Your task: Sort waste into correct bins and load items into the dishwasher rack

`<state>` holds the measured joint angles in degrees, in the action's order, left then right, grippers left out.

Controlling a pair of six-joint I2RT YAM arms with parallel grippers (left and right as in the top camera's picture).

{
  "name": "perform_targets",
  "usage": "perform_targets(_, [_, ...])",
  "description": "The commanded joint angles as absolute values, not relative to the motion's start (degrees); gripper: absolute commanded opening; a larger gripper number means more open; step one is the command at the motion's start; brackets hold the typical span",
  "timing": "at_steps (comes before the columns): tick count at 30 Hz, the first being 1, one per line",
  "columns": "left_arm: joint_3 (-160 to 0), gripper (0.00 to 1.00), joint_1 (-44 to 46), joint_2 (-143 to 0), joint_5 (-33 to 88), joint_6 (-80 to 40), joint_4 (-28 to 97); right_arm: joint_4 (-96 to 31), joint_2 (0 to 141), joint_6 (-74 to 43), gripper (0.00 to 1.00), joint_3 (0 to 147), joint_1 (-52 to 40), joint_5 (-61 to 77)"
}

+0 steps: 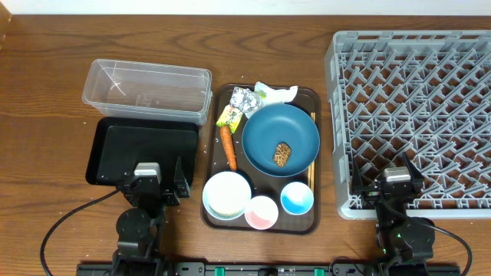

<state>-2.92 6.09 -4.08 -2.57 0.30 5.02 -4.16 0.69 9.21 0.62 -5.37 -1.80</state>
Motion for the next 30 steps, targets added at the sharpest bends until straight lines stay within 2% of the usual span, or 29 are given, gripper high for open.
perform_targets(1, [-1.1, 0.98, 5.8, -4.3, -3.3, 1.1, 5.7, -4.1, 0.5, 8.2, 0.99, 0.3, -4.8, -1.9])
perform_targets(30, [-1.1, 0.98, 5.8, -4.3, -3.7, 1.9, 5.5, -4.1, 0.5, 8.2, 0.99, 0.3, -4.8, -1.9])
